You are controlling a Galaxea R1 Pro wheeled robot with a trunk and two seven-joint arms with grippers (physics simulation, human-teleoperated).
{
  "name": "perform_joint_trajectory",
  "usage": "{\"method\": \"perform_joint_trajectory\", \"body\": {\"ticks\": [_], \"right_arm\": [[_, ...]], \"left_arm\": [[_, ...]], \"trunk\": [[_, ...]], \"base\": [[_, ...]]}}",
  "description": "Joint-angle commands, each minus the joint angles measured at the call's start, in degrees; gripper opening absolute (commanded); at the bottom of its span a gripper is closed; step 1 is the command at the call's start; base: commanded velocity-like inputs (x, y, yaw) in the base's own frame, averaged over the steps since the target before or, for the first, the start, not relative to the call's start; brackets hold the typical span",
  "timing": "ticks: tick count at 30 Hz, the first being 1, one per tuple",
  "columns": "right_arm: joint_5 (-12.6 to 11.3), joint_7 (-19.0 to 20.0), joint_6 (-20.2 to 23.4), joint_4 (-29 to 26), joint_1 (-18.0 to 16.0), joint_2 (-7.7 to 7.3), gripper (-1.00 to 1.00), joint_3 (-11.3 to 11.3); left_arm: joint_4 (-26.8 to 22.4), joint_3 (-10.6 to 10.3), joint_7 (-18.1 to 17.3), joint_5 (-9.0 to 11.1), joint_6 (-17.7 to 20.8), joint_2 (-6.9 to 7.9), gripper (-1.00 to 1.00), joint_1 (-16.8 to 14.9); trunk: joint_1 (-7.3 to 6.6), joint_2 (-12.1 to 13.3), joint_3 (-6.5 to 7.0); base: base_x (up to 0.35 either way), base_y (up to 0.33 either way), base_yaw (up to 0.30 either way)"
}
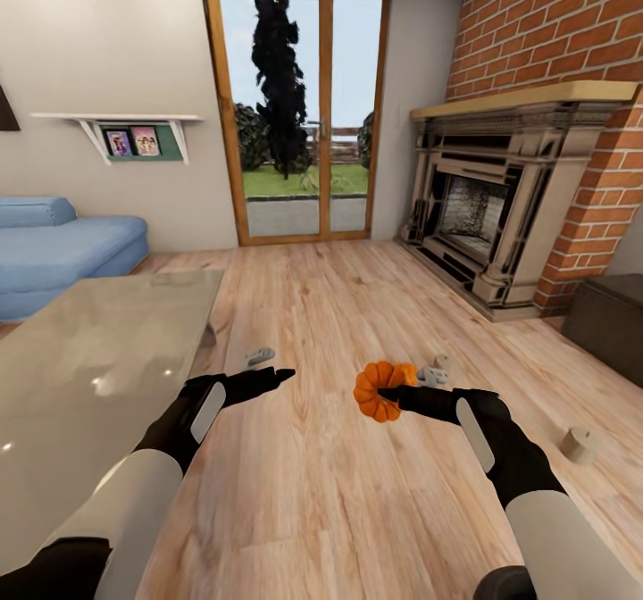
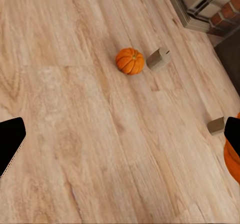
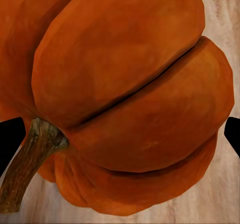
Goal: Place each of the two pumpkins and all three candles from the living room inside a cabinet in the living room (use any cabinet), then make sure every cabinet is closed, and position the cauldron so it is next to a table in the living room.
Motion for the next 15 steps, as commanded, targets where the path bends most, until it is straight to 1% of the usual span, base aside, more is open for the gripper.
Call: {"method": "perform_joint_trajectory", "body": {"ticks": [1, 4, 12, 15], "right_arm": [[-0.2, 0.1, 0.3, -0.1, 0.0, 0.00, -1.00, -0.1], [-0.2, 0.1, 0.3, -0.1, 0.0, 0.00, -1.00, -0.1], [-0.2, 0.1, 0.3, -0.1, 0.0, 0.00, -1.00, -0.1], [-0.2, 0.1, 0.3, -0.1, 0.0, 0.00, -1.00, -0.1]], "left_arm": [[0.0, 0.0, 0.1, 0.4, 0.4, 0.00, 1.00, 0.0], [0.0, 0.0, 0.1, 0.4, 0.4, -0.01, 1.00, 0.0], [0.0, 0.0, 0.1, 0.4, 0.3, -0.01, 1.00, 0.0], [0.1, 0.0, 0.1, 0.4, 0.3, -0.02, 1.00, 0.0]], "trunk": [[0.02, 0.0, -0.06], [0.02, 0.0, -0.06], [0.02, 0.0, -0.06], [0.02, 0.0, -0.06]], "base": [[0.324, 0.000, 0.000], [0.244, 0.000, 0.000], [0.032, 0.000, 0.000], [0.153, 0.111, 0.000]]}}
